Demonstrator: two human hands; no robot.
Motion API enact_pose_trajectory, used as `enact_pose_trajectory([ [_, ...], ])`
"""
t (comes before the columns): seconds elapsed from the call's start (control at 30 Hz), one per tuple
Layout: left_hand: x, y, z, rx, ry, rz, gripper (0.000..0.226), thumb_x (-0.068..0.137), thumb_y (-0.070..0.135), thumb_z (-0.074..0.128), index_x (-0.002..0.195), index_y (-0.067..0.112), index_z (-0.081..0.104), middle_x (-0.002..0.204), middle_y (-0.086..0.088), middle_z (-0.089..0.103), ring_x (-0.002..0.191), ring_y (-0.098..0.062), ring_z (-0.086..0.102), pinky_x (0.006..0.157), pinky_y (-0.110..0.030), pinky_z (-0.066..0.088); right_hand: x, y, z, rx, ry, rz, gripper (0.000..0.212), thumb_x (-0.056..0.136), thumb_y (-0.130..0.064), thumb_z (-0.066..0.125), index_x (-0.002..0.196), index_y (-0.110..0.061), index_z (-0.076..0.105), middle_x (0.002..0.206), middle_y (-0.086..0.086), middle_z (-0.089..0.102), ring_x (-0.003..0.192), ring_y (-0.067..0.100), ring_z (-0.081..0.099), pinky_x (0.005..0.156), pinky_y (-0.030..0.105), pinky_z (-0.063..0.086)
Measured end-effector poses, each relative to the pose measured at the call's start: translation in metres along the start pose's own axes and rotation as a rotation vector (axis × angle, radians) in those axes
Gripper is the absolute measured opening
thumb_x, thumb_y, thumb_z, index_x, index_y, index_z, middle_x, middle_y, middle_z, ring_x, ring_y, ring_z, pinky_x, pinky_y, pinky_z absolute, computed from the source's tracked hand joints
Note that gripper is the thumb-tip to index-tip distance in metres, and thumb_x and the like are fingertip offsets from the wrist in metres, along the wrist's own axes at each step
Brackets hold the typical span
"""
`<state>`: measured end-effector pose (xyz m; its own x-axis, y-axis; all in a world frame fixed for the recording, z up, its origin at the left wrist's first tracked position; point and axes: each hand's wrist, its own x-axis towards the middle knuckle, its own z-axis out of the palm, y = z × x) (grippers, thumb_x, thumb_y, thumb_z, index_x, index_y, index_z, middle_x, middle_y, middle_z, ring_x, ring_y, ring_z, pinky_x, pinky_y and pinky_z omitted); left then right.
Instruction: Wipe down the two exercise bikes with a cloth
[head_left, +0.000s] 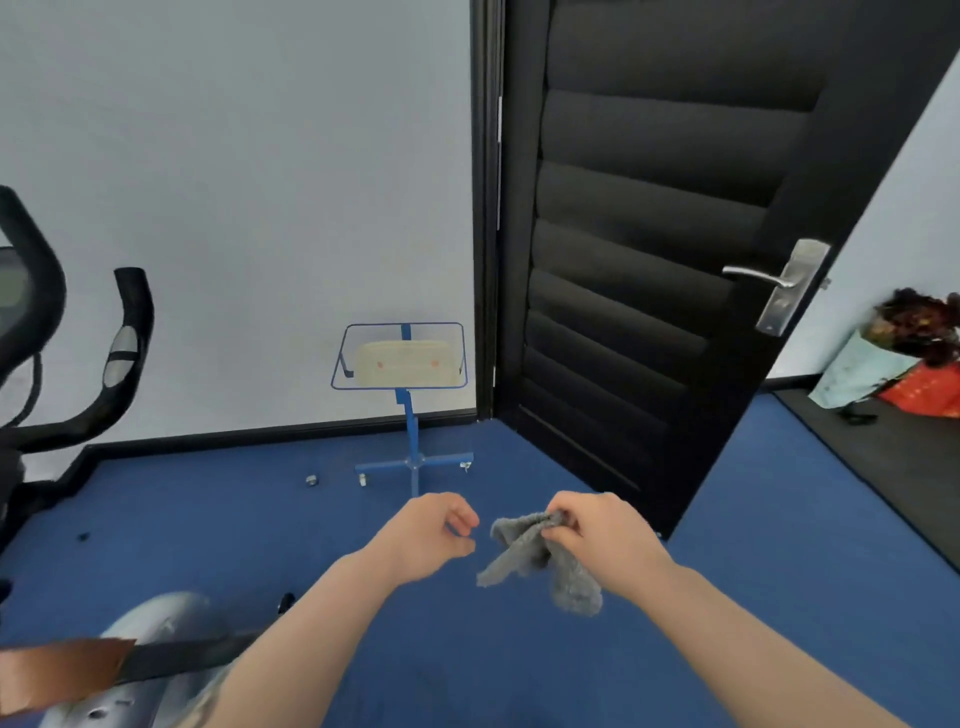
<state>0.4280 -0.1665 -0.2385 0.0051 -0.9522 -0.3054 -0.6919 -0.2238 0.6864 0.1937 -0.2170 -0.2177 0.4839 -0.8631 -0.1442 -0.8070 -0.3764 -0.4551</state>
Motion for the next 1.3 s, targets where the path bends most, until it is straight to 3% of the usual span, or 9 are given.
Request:
enact_pose_trajectory([
  [0.17, 0.06, 0.012, -0.013, -0.138, 0.145, -0.06, 0.012, 0.09, 0.026, 0.064, 0.094, 0.037, 0.062, 0.1, 0.014, 0.064, 0.093, -0.007, 0.064, 0.082, -0.025, 0.053, 0.071, 0.026, -0.023, 0.003, -0.028, -0.01, 0.011, 0.091, -0.038, 0.058, 0.084, -0.03, 0.06, 0.076, -0.01, 0.061, 0.072, 0.007, 0.056, 0.061, 0.027, 0.045],
  [0.27, 0.071, -0.008, -0.014, -0.164, 0.134, -0.157, 0.007, 0.09, 0.031, 0.063, 0.092, 0.038, 0.063, 0.099, 0.015, 0.064, 0.091, -0.01, 0.065, 0.074, -0.026, 0.053, 0.109, 0.025, -0.021, 0.028, -0.07, -0.013, 0.008, 0.089, -0.034, 0.059, 0.084, -0.029, 0.062, 0.077, -0.009, 0.063, 0.075, 0.008, 0.059, 0.067, 0.033, 0.05],
  [0.4, 0.101, -0.041, -0.032, -0.187, 0.167, -0.26, 0.006, 0.092, 0.029, 0.061, 0.093, 0.035, 0.062, 0.099, 0.014, 0.064, 0.089, -0.004, 0.062, 0.068, -0.017, 0.047, 0.173, 0.016, -0.018, 0.061, -0.108, -0.038, 0.009, 0.089, -0.033, 0.06, 0.081, -0.03, 0.062, 0.076, -0.008, 0.063, 0.074, 0.008, 0.058, 0.065, 0.031, 0.049],
  [0.6, 0.176, -0.069, -0.089, -0.239, 0.191, -0.283, 0.006, 0.092, 0.026, 0.062, 0.096, 0.031, 0.063, 0.104, 0.009, 0.065, 0.083, -0.005, 0.06, 0.061, -0.017, 0.042, 0.27, -0.007, -0.008, 0.08, -0.134, -0.059, 0.009, 0.09, -0.033, 0.061, 0.082, -0.031, 0.06, 0.077, -0.007, 0.063, 0.075, 0.01, 0.059, 0.066, 0.031, 0.047],
  [0.77, 0.23, -0.096, -0.149, -0.205, 0.212, -0.297, 0.008, 0.093, 0.025, 0.06, 0.097, 0.03, 0.063, 0.106, 0.008, 0.066, 0.091, -0.005, 0.061, 0.066, -0.017, 0.046, 0.344, -0.023, -0.002, 0.104, -0.128, -0.006, 0.015, 0.09, -0.036, 0.061, 0.078, -0.027, 0.061, 0.075, -0.005, 0.063, 0.073, 0.01, 0.059, 0.065, 0.033, 0.049],
  [0.9, 0.271, -0.11, -0.179, -0.188, 0.205, -0.339, 0.014, 0.093, 0.02, 0.06, 0.105, 0.024, 0.065, 0.108, 0.006, 0.066, 0.099, -0.014, 0.064, 0.079, -0.03, 0.054, 0.396, -0.026, -0.004, 0.179, -0.067, 0.023, 0.021, 0.091, -0.038, 0.062, 0.073, -0.027, 0.057, 0.068, -0.009, 0.058, 0.065, 0.006, 0.054, 0.058, 0.026, 0.041],
  [1.03, 0.313, -0.118, -0.193, -0.23, 0.211, -0.332, 0.011, 0.092, 0.027, 0.059, 0.091, 0.038, 0.061, 0.101, 0.016, 0.065, 0.084, -0.001, 0.062, 0.062, -0.019, 0.046, 0.455, -0.023, -0.003, 0.225, -0.052, 0.04, 0.023, 0.092, -0.039, 0.061, 0.073, -0.026, 0.059, 0.066, -0.008, 0.057, 0.062, 0.005, 0.052, 0.056, 0.025, 0.039],
  [1.17, 0.354, -0.129, -0.208, -0.263, 0.316, -0.391, 0.01, 0.091, 0.026, 0.06, 0.091, 0.036, 0.063, 0.099, 0.015, 0.065, 0.084, 0.004, 0.058, 0.061, -0.018, 0.044, 0.531, -0.017, 0.0, 0.283, -0.064, 0.042, 0.025, 0.093, -0.037, 0.059, 0.076, -0.019, 0.062, 0.07, -0.002, 0.063, 0.068, 0.013, 0.059, 0.06, 0.032, 0.045],
  [1.3, 0.388, -0.14, -0.222, -0.288, 0.354, -0.518, 0.012, 0.091, 0.026, 0.057, 0.095, 0.033, 0.066, 0.097, 0.014, 0.065, 0.075, -0.007, 0.063, 0.054, -0.022, 0.048, 0.604, -0.016, 0.012, 0.322, -0.099, 0.065, 0.026, 0.093, -0.035, 0.057, 0.077, -0.016, 0.061, 0.073, 0.0, 0.063, 0.07, 0.015, 0.06, 0.063, 0.035, 0.047],
])
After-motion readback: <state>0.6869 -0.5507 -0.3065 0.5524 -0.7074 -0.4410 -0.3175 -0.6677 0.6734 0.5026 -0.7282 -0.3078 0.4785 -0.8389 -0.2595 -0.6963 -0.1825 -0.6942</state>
